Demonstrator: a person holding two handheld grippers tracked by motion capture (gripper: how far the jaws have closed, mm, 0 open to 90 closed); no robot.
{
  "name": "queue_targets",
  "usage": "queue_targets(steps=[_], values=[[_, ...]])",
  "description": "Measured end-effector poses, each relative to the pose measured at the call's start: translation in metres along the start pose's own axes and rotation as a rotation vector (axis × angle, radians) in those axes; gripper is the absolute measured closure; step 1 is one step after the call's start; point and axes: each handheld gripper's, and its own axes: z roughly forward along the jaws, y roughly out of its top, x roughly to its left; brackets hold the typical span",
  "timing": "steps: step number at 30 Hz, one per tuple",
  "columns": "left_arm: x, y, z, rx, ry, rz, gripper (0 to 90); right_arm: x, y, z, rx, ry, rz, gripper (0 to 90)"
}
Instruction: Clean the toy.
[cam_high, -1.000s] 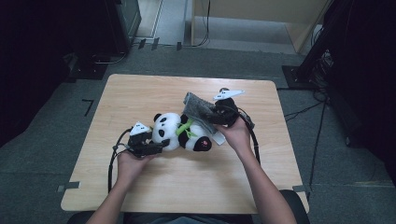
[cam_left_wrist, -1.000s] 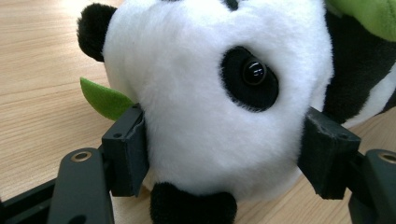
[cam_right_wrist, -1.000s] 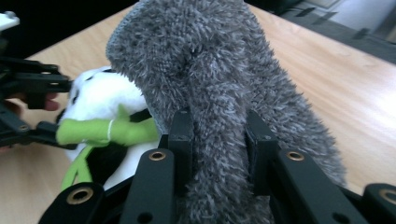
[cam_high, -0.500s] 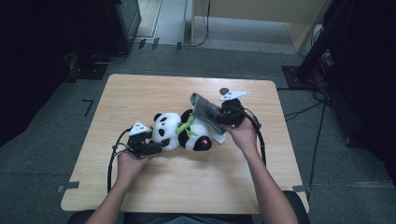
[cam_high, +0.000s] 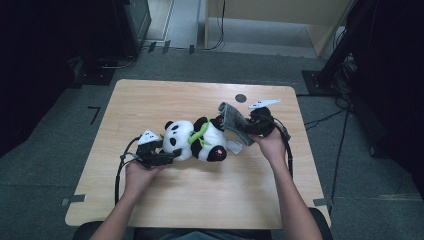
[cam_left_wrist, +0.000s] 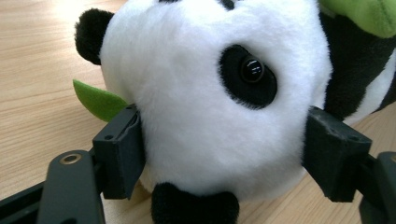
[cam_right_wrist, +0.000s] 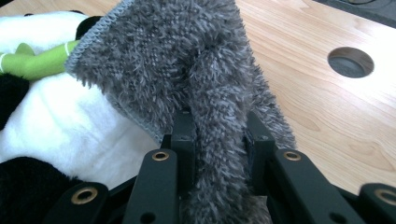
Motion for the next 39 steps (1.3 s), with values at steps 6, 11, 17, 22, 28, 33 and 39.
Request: queue_targets(steps=[6,11,17,22,28,33,39], values=[[-0.001,0.0,0.0,-0.001,0.003,0.001,21.1,0.011,0.009,-0.02,-0.075,0.027,-0.012,72.4],[-0.001,0.0,0.0,0.003,0.008,0.004,20.8,0.027,0.02,-0.028,-0.09,0.045,-0.049,72.5],[-0.002,0.001,0.0,-0.001,0.009,-0.011,21.6,0.06,0.049,-0.018,-0.066,0.09,-0.129,72.1],[-0.002,0.0,0.0,-0.002,0.011,-0.008,21.6,0.084,0.071,0.003,-0.035,0.125,-0.187,72.3],[-0.002,0.0,0.0,-0.002,0.013,-0.009,21.6,0.114,0.085,0.038,0.036,0.189,-0.245,72.3],[-0.002,0.0,0.0,0.0,0.013,-0.01,21.6,0.128,0.086,0.065,0.109,0.23,-0.276,71.6],[-0.001,0.0,0.0,0.005,0.014,-0.013,21.9,0.129,0.085,0.08,0.112,0.263,-0.29,56.4]])
